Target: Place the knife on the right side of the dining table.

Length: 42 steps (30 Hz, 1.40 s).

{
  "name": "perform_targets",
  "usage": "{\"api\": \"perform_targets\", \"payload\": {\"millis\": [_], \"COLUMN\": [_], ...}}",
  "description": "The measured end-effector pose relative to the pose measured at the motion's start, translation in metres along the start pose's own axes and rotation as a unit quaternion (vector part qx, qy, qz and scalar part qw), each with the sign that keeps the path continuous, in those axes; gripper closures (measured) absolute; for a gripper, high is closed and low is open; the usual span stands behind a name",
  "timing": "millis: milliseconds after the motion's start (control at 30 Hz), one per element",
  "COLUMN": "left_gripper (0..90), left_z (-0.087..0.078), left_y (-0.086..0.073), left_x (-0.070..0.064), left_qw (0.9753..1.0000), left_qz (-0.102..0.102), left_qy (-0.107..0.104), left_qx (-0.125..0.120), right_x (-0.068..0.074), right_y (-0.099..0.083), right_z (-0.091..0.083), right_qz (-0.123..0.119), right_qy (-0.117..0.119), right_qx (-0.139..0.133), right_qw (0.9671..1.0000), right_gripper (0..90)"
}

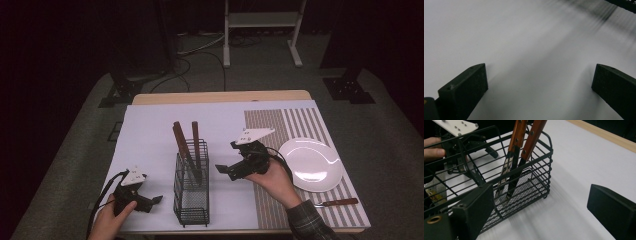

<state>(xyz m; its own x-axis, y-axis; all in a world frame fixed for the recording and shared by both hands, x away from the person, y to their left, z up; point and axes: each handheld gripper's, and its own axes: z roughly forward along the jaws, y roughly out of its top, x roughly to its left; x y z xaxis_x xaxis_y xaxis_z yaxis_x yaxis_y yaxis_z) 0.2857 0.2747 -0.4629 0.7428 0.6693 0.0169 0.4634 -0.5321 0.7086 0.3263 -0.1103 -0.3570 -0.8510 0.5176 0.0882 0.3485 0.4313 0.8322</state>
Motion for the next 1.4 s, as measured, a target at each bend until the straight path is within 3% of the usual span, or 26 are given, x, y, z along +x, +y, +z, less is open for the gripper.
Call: {"api": "perform_targets", "payload": {"millis": [167, 767, 833, 1167, 1400], "left_gripper": [0.0, 0.0, 0.0, 0.0, 0.0], "left_z": [0.000, 0.000, 0.000, 0.000, 0.000], "left_y": [0.000, 0.000, 0.000, 0.000, 0.000], "left_x": [0.000, 0.000, 0.000, 0.000, 0.000], "left_qw": [1.0000, 1.0000, 1.0000, 1.0000, 1.0000], "left_qz": [0.000, 0.000, 0.000, 0.000, 0.000], "left_qy": [0.001, 0.001, 0.001, 0.001, 0.001], "left_qx": [0.000, -0.002, -0.002, -0.002, -0.003], "right_x": [-0.002, 0.000, 0.000, -0.004, -0.007], "right_y": [0.007, 0.034, 0.037, 0.052, 0.066], "right_z": [0.002, 0.010, 0.011, 0.022, 0.032], "right_qz": [0.014, -0.004, -0.004, 0.001, 0.002], "right_qy": [0.008, 0.015, 0.012, 0.016, 0.022], "right_qx": [0.004, -0.006, -0.012, -0.022, -0.032], "right_qw": [0.9999, 0.9999, 0.9998, 0.9996, 0.9993], "right_gripper": [6.5, 7.7, 15.9, 14.8, 20.2]}}
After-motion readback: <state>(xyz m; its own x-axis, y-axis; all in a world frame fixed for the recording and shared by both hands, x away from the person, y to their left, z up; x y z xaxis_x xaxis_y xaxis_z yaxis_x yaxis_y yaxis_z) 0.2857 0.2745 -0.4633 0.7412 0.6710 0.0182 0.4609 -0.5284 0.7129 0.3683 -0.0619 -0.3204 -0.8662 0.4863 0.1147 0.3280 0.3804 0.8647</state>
